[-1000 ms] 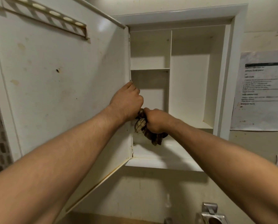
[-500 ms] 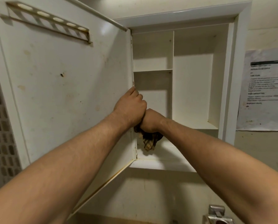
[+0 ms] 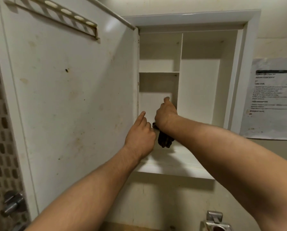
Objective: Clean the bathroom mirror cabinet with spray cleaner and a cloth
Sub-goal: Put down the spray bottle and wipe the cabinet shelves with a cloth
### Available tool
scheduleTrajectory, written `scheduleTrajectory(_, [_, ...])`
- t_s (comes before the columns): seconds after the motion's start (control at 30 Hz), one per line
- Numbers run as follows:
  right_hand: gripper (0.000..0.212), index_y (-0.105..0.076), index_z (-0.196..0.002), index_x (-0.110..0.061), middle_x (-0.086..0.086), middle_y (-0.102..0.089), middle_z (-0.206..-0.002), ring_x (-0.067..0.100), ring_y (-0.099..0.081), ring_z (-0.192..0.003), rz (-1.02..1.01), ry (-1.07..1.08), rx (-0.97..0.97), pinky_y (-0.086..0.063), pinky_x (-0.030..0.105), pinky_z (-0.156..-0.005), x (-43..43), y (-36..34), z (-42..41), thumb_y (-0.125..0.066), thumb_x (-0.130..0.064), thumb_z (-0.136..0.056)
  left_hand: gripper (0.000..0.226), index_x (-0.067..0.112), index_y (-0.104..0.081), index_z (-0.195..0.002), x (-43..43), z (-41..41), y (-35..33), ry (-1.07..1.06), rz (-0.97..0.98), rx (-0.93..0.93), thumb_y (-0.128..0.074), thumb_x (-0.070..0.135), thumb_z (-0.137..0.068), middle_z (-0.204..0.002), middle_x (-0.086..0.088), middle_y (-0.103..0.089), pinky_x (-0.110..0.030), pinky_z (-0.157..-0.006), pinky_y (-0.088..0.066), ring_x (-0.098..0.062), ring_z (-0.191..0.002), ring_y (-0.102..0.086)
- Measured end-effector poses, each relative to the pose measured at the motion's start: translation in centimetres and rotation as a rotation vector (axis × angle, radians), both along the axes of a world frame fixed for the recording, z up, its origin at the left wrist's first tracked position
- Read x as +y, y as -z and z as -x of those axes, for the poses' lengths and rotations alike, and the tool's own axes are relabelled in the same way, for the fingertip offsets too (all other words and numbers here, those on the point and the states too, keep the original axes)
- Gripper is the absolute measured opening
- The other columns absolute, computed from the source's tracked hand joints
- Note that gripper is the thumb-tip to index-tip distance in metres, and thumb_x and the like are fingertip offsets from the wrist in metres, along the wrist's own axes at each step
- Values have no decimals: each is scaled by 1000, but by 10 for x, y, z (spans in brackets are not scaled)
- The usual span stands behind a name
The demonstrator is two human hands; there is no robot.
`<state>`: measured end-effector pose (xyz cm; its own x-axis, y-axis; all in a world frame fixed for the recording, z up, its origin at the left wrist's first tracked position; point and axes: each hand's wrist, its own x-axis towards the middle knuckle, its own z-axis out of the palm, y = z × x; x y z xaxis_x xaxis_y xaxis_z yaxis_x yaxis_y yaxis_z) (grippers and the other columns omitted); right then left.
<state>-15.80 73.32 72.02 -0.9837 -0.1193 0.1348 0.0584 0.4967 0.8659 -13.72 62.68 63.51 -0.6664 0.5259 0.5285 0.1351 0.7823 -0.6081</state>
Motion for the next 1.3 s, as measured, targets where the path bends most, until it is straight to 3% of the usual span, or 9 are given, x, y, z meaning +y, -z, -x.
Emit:
scheduleTrajectory(0.17, [36, -58, -131, -17, 3, -60, -129, 25, -56, -122, 366, 65, -108, -40, 40, -101, -7, -4, -4, -43, -38, -106, 39, 11, -76, -111, -17, -10, 0, -36, 9, 21, -41, 24, -99, -138, -25, -59, -52, -122, 15, -38, -144, -39])
scheduleTrajectory(0.27, [19, -63, -113, -19, -3, -59, -95, 18, -57, -84, 434, 52, -110, -43, 35, -76, -3, -3, -7, -59, -30, -99, 40, 7, -72, -120, -24, -15, 5, -36, -12, 27, -42, 24, -99, -150, -28, -48, -52, -123, 12, -39, -149, -30])
scheduleTrajectory(0.43, [28, -57, -121, -15, 6, -67, -109, 28, -64, -95, 644, -476, 228, -37, 35, -67, 12, 46, -29, -54, -25, -96, 49, 5, -61, -138, -25, -22, 16, 95, -49, 24, -40, 25, -98, -155, -22, -44, -49, -126, 7, -37, -151, -27])
scheduleTrajectory(0.57, [32, -57, -118, -22, 1, -68, -102, 27, -65, -85, 857, -552, 336, -46, 35, -62, 41, 86, -60, -50, -27, -86, 36, 7, -68, -117, -21, -29, 33, 277, -93, -57, -52, 25, -89, -126, -15, -58, -43, -117, -30, -31, -124, -45])
scheduleTrajectory(0.67, [22, -59, -94, -20, -2, -67, -81, 22, -65, -70, 1394, -308, 440, -52, 34, -57, 68, 97, -77, -49, -22, -75, 26, 10, -64, -106, -17, -32, 47, 333, -134, -125, -55, 22, -85, -113, -10, -57, -38, -97, -40, -28, -112, -47])
scheduleTrajectory(0.8, [26, -70, -106, -12, 16, -76, -92, 30, -74, -82, 2760, 79, 379, -61, 37, -54, 89, 89, -89, -45, -12, -99, 22, 9, -62, -104, -12, -33, 59, 337, -161, -153, -50, 17, -88, -112, -10, -57, -38, -95, -41, -28, -109, -47])
scheduleTrajectory(0.9, [38, -68, -112, -8, 19, -74, -104, 32, -73, -92, 3106, 209, 218, -61, 37, -50, 91, 90, -99, -33, -20, -102, 24, 9, -63, -106, -11, -33, 61, 362, -185, -147, -48, 18, -91, -112, -10, -58, -38, -93, -42, -27, -108, -48])
scheduleTrajectory(1.1, [24, -57, -79, -11, 10, -66, -82, 30, -67, -90, 3175, -548, -55, -61, 46, -85, 61, 50, -106, -53, -26, -98, 27, 8, -68, -107, -10, -29, 43, 409, -325, -125, -56, 15, -84, -111, -9, -60, -39, -93, -49, -25, -106, -52])
scheduleTrajectory(1.3, [33, -53, -117, -14, 2, -55, -119, 7, -54, -93, 1625, -874, 450, -47, 24, -80, 17, -4, -53, -66, -10, -87, 12, 12, -69, -89, -12, -22, 14, 360, -467, -79, -61, 13, -81, -94, -6, -63, -29, -76, -36, -22, -91, -51])
